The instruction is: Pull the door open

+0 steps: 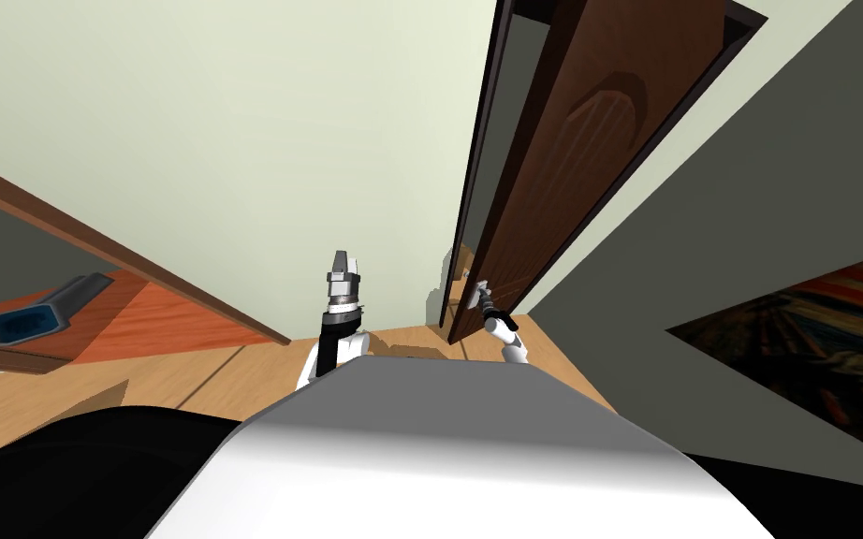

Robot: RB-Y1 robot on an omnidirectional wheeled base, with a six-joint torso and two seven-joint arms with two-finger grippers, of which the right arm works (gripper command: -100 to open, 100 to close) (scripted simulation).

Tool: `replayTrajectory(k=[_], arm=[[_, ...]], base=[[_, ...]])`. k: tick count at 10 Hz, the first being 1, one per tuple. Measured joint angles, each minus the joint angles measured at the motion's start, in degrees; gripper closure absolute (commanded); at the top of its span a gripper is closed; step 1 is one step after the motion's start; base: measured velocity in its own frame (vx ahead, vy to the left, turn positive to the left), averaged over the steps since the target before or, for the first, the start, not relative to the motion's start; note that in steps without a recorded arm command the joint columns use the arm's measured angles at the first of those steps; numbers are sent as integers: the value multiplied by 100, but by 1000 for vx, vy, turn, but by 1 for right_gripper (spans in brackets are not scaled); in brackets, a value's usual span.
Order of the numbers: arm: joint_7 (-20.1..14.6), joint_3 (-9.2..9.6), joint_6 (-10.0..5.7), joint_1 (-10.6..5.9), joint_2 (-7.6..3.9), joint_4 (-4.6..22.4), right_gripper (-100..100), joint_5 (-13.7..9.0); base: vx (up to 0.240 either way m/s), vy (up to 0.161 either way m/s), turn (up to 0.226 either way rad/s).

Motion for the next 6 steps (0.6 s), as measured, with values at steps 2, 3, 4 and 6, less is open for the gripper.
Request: replayTrajectory(k=[2, 3, 4, 6], arm=[[-24, 12, 59, -38, 33, 20, 100, -152], [-58, 49, 125, -126, 0, 119, 100, -342], [-84, 95, 113, -107, -39, 131, 100, -527], [-69, -16, 187, -168, 52, 161, 100, -525]], base=[[-30, -43, -43], [-8, -11, 24], [-7, 3, 1], [-4, -13, -36]])
